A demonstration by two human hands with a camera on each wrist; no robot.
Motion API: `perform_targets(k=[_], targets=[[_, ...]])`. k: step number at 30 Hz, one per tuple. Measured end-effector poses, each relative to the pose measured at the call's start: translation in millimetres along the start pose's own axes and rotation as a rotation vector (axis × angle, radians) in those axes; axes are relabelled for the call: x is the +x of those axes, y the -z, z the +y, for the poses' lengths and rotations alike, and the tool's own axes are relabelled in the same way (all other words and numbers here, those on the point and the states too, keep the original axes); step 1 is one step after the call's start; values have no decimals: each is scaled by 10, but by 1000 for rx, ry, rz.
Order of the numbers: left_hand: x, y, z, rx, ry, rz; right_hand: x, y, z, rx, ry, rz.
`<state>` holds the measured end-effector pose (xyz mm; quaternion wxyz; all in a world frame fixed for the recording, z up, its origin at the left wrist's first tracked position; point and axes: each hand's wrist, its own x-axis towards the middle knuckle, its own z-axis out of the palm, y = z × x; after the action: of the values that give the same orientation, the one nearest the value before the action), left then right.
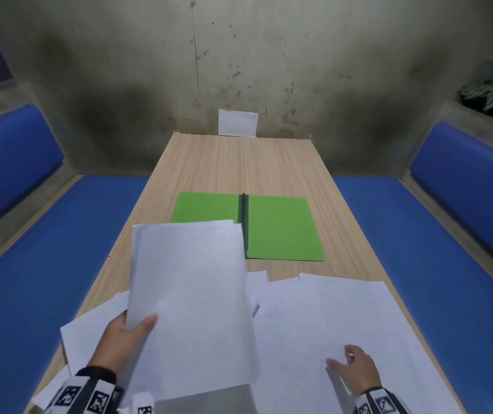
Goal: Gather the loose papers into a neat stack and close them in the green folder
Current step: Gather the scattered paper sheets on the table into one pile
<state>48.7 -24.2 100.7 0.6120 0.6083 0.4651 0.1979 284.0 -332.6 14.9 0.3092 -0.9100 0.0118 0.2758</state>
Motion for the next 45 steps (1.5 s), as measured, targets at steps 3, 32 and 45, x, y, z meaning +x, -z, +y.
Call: perform_targets(k=[3, 32, 45], targets=[[121, 182, -142, 59, 88, 21, -74, -59, -15, 4, -30, -30], [562, 133, -524, 613, 92, -71, -351, -168, -173, 18, 72, -296], [261, 308, -343, 548, 57, -160, -269, 848, -547, 165, 384, 234]])
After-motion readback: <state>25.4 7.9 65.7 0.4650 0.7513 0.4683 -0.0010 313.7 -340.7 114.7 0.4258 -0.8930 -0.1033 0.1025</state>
